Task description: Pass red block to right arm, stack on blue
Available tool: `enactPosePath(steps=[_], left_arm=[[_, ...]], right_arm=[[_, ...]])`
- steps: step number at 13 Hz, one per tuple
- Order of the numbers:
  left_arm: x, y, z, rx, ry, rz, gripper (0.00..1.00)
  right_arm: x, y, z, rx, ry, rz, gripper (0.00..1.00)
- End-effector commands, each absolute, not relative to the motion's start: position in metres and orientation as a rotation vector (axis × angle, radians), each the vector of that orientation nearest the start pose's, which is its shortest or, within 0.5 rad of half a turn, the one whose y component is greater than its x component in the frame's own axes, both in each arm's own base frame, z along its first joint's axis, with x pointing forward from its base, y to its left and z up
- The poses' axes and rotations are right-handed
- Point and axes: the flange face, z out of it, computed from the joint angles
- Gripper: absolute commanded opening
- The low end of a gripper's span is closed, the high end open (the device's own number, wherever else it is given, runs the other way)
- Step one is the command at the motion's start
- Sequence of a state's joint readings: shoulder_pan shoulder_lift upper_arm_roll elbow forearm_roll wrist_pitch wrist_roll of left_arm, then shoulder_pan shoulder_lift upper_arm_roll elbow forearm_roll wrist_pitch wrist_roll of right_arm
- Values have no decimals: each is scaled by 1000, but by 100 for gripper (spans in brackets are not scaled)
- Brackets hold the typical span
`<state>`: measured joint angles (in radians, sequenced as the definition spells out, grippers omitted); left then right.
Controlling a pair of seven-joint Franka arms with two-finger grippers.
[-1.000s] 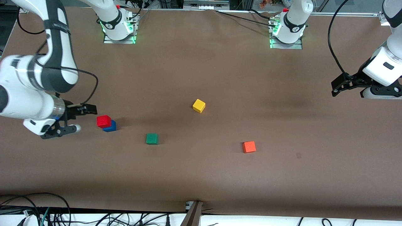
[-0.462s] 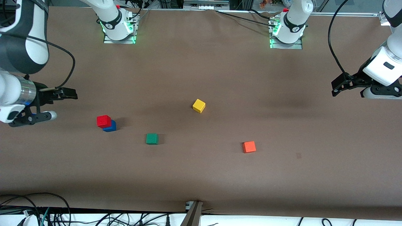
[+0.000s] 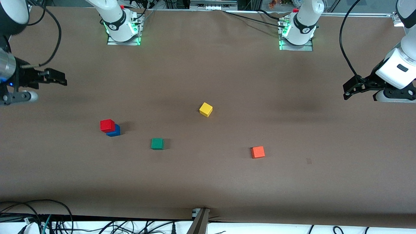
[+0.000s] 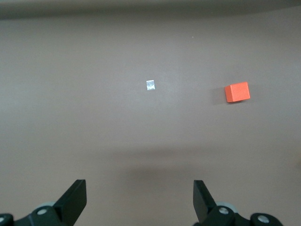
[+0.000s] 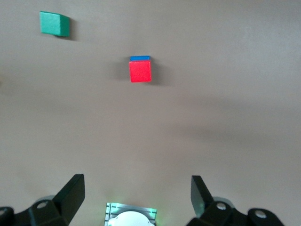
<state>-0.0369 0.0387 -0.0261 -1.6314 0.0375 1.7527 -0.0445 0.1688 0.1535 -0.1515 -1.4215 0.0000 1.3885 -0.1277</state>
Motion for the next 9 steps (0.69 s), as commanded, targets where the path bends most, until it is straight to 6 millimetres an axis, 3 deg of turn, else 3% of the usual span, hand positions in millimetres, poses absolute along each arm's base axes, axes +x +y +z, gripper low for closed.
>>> enactPosePath(steps=[1,3,5,7,9], left_arm=[[583,-32,596,-3087,74,-124,100],[583,-32,596,-3087,74,-124,100],[583,-32,596,-3087,74,-124,100],[583,-32,596,-3087,74,-124,100],[583,-32,596,-3087,74,-124,100]], right_arm=[[546,-11,630,-3149,-145,155,100],[535,-16,647,-3148,-135,111,100],[529,-28,637,-3141,-113,170,100],[522,-8,634,-3141,-132,267,100],[522,-8,635,-3143,-103,272,100]])
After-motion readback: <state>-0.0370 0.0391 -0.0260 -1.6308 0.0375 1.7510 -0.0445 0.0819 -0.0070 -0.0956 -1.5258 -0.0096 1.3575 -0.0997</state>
